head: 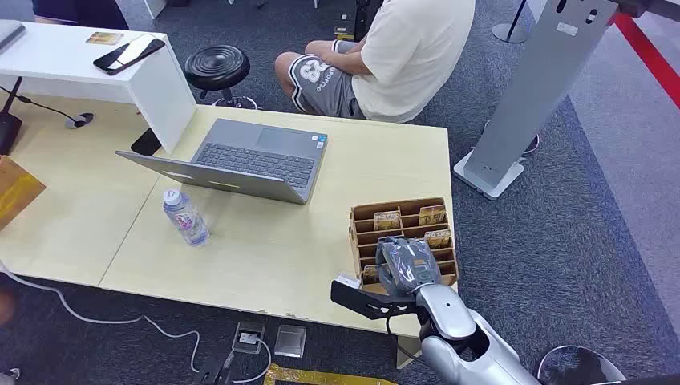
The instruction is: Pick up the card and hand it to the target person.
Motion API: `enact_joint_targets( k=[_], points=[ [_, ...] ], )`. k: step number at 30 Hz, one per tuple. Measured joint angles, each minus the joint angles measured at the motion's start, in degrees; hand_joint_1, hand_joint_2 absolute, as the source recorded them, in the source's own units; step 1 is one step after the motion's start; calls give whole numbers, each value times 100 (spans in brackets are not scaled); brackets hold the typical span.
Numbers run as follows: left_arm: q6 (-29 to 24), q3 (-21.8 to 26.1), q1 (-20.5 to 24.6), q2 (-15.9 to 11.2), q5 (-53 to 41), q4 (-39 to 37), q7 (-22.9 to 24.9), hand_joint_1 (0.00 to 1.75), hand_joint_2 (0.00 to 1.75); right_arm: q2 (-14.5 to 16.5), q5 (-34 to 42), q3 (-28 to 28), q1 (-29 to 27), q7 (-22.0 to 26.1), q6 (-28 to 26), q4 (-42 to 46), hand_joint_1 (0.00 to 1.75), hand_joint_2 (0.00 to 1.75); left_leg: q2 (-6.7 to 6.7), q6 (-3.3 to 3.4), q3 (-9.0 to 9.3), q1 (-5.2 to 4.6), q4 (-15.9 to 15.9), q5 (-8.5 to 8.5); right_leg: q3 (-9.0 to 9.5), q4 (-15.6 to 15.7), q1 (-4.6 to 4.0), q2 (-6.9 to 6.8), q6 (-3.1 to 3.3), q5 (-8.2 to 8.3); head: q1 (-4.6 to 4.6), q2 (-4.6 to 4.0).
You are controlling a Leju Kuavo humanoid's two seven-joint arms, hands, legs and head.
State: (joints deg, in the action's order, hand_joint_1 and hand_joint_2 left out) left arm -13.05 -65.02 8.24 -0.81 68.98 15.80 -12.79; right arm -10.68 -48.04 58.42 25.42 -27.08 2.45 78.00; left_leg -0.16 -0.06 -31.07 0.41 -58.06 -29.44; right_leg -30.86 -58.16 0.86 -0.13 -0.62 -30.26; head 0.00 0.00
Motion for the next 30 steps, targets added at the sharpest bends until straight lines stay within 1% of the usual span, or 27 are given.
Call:
enact_joint_targets(
  k=[7, 15, 20, 24, 30],
  points=[
    [-2, 0, 0, 0, -10, 0, 16, 0, 0, 5, 1, 0, -1, 0, 5, -9, 133, 175, 0, 0, 1, 0, 0, 0, 0, 0, 0, 0, 0, 0, 0, 0],
    [-2, 2, 0, 0, -27, 0, 24, 0, 0, 5, 8, 0, -6, 0, 42, -28, 146, 175, 1, 0, 3, 0, 0, 0, 2, 0, 0, 0, 0, 0, 0, 0],
    [-1, 2, 0, 0, -62, 2, 24, 0, 0, 5, 9, 0, -8, 0, 42, -34, 149, 175, 1, 0, 4, 0, 0, 0, 3, 0, 0, 1, 0, 0, 0, 0],
    [-1, 2, 0, 0, -84, 2, 21, 0, 175, 5, 9, 0, -8, 0, 42, -34, 154, 175, 1, 0, 5, 0, 0, 0, 3, 0, 0, 1, 0, 0, 0, 0],
    [-1, 1, -5, 0, -233, 1, -46, 0, 175, 5, 23, -1, -9, 2, 43, -38, 154, 175, 1, 0, 5, 0, 0, 0, 4, 0, 0, 1, 0, 0, 0, 0]
  ],
)
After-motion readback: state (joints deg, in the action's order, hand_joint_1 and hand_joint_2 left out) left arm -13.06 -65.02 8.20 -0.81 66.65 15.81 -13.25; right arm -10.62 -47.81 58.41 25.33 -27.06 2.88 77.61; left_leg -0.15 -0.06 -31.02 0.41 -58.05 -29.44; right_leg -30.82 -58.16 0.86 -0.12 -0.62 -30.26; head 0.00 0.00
